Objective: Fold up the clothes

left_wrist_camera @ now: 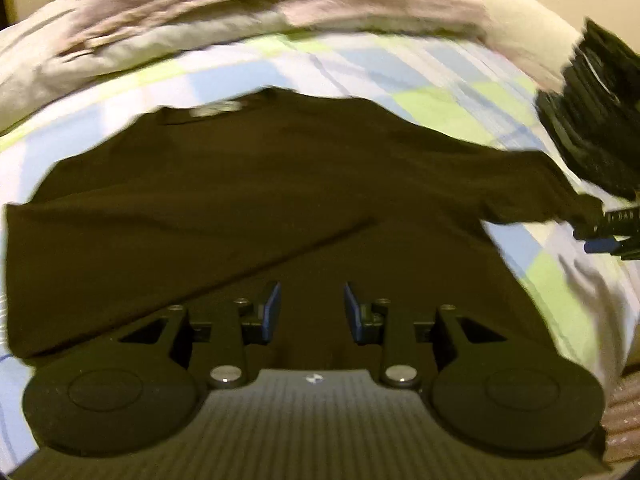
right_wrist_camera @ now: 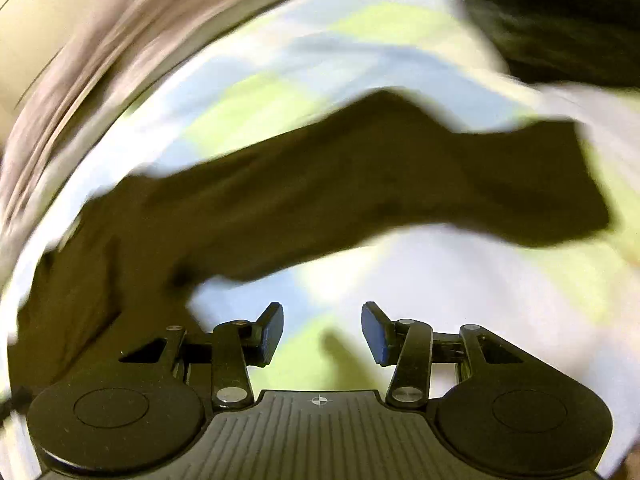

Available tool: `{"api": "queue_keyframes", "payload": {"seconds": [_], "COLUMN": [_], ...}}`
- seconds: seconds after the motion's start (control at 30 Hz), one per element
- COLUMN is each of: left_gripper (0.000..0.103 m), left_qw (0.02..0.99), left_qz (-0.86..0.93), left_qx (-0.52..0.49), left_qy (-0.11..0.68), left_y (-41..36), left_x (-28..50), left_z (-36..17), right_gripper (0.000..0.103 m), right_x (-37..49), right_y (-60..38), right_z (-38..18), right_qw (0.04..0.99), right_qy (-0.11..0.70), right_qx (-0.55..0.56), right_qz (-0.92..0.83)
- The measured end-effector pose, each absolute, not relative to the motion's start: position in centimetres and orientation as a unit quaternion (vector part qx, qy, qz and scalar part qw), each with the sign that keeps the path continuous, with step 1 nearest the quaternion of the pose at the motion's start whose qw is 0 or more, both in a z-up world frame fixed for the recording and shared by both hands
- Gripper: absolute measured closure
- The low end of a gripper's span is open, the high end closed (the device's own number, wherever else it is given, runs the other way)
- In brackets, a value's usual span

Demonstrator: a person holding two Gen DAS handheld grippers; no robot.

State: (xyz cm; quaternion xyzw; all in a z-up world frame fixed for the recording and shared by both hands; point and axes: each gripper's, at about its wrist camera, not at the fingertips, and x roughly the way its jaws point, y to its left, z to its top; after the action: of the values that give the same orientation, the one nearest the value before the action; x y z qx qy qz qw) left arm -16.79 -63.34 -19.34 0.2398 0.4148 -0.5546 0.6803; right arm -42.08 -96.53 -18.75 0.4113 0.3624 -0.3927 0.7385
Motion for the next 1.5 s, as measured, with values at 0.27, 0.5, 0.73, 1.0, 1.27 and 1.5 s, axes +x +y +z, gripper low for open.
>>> {"api": "queue_keyframes", "payload": {"seconds": [0.27, 0.5, 0.73, 1.0, 1.27, 1.5], "left_gripper": [0.070, 0.067, 0.067, 0.067, 0.066, 0.066], "left_qw": [0.624, 0.606, 0.620, 0.679, 0.739, 0.743], "left_qz": [-0.594, -0.602, -0.598, -0.552, -0.449, -0.434], "left_qx": [0.304, 0.336, 0.326, 0.277, 0.251, 0.243], "left_qy": [0.407, 0.397, 0.389, 0.398, 0.435, 0.448], "left_y": [-69.1, -71.0, -69.8, -62.2, -48.5, -43.7], "left_x": [-25.2, -27.5, -26.0, -18.7, -8.0, -2.5], "left_z": [-19.8, -19.6, -18.3, -15.9, -15.1, -16.7], "right_gripper": [0.031, 0.045, 0.100, 0.100, 0.085, 0.027], "right_x": [-54.9, -59.3, -54.4, -32.4, -15.5, -15.8], "right_y": [-103.7, -106.1, -106.7, -97.8, -71.8, -63.8], "right_z": [-20.9, -22.1, -17.1, -1.5, -5.2, -13.3], "right_qw": [0.659, 0.662, 0.700, 0.919, 0.969, 0.923], "right_qy": [0.265, 0.151, 0.197, 0.149, 0.228, 0.371], "right_qx": [0.511, 0.566, 0.507, 0.255, 0.094, 0.086], "right_qz": [-0.484, -0.468, -0.463, -0.259, 0.024, 0.053]}}
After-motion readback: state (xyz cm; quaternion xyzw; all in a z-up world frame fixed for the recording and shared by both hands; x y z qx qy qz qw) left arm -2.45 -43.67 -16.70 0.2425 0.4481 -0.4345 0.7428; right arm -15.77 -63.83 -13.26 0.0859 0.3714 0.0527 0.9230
